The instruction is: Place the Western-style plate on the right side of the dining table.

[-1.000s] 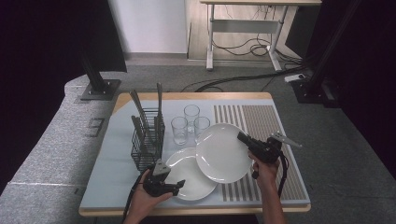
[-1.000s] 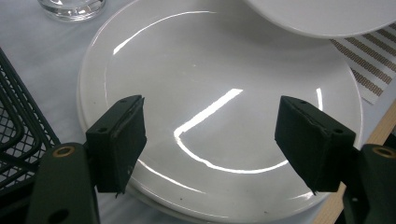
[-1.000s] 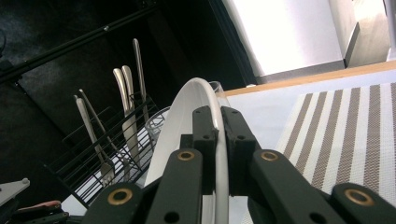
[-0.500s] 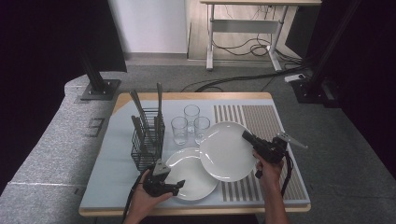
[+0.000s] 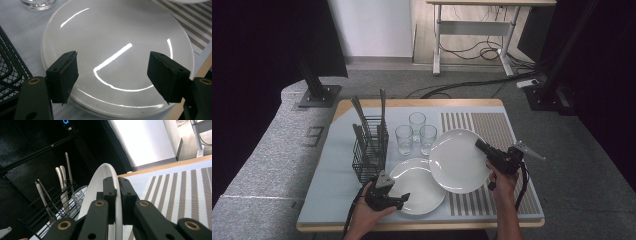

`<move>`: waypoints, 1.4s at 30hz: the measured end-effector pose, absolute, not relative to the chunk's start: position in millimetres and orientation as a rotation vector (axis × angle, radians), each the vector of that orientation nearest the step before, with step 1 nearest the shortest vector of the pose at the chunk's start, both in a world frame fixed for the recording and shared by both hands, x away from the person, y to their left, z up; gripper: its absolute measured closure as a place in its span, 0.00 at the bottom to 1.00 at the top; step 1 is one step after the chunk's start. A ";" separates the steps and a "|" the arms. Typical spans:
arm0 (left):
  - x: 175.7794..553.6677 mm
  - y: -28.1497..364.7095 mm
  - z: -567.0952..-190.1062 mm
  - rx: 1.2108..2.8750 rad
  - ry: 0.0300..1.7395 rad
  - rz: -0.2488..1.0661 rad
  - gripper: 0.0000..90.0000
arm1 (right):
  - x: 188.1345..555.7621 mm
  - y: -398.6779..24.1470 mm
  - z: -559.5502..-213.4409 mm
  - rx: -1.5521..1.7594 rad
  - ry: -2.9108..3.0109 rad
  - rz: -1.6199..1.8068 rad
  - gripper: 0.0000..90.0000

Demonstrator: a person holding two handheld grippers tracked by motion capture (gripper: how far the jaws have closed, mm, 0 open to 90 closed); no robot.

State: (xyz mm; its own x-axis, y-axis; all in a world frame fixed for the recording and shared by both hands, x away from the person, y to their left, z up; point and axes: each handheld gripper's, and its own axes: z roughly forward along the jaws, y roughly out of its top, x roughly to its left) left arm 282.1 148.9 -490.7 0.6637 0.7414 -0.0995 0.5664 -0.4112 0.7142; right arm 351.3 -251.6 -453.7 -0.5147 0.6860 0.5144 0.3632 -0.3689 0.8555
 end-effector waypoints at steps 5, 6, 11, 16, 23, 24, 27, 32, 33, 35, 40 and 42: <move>282.4 148.8 -491.5 2.131 1.007 0.296 0.28 | 351.4 -256.3 -453.9 1.405 1.582 1.976 0.95; 282.4 148.8 -491.7 2.132 1.008 0.295 0.28 | 351.4 -257.0 -453.9 1.407 1.580 1.975 0.95; 282.0 148.0 -491.6 2.134 1.004 0.294 0.28 | 351.5 -258.0 -454.0 1.411 1.573 1.973 0.95; 282.1 149.2 -491.0 2.132 1.007 0.297 0.28 | 351.8 -260.0 -454.5 1.418 1.561 1.972 0.95; 282.0 149.3 -490.9 2.132 1.006 0.297 0.28 | 352.0 -263.0 -455.1 1.416 1.556 1.946 0.95; 282.0 149.3 -490.9 2.133 1.005 0.295 0.28 | 352.2 -263.7 -455.4 1.417 1.554 1.948 0.95; 282.0 149.2 -490.8 2.133 1.004 0.294 0.28 | 352.2 -265.5 -455.6 1.422 1.551 1.943 0.95; 282.0 148.8 -491.4 2.134 1.004 0.292 0.28 | 352.8 -268.2 -456.7 1.429 1.536 1.943 0.95; 282.0 148.8 -491.3 2.134 1.003 0.292 0.28 | 352.8 -268.7 -456.8 1.427 1.538 1.943 0.95; 282.0 148.9 -491.3 2.134 1.003 0.293 0.28 | 352.6 -269.5 -456.6 1.423 1.540 1.936 0.95; 282.0 149.1 -491.1 2.133 1.002 0.291 0.28 | 352.3 -270.7 -456.0 1.423 1.532 1.937 0.95; 282.0 149.0 -491.2 2.134 1.002 0.289 0.28 | 352.3 -271.4 -456.2 1.426 1.527 1.936 0.95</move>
